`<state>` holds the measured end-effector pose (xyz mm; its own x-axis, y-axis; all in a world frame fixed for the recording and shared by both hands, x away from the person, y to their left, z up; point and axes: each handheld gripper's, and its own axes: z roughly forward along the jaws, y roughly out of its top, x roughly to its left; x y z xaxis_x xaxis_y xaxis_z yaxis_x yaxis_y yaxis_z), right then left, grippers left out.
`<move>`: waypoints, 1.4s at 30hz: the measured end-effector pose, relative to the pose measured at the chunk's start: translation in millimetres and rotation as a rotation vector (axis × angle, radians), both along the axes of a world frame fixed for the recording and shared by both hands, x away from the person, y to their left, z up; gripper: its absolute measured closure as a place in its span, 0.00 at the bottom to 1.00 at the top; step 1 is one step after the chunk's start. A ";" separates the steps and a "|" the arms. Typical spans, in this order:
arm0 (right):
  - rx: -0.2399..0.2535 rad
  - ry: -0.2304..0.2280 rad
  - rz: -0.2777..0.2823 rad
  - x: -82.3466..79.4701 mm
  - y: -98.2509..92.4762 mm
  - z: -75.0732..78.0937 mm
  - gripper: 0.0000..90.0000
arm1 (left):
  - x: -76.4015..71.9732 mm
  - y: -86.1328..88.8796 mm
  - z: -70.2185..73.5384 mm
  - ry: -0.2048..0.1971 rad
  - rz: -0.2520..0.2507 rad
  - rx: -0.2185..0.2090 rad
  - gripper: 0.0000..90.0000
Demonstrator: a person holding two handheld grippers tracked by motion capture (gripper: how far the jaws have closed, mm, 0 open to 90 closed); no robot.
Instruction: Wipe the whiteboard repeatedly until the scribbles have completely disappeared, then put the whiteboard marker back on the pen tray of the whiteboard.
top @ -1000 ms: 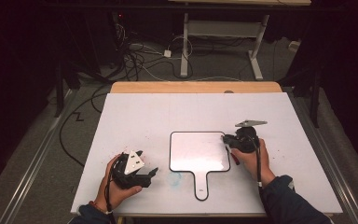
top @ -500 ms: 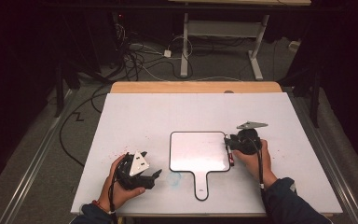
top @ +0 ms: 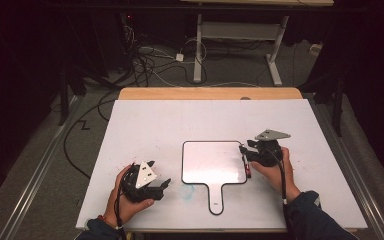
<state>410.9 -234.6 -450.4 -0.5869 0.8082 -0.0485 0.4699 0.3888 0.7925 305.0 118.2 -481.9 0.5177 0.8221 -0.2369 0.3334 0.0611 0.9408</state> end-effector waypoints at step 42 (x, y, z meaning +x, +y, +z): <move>-0.002 -0.306 0.160 -74.7 -60.2 40.1 0.23 | 7.9 4.5 -5.1 0.007 0.025 0.014 0.24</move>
<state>336.2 -294.8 -410.3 -0.6647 0.7065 -0.2432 0.1435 0.4402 0.8864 312.9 122.7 -487.0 0.4950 0.8382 -0.2289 0.3389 0.0563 0.9391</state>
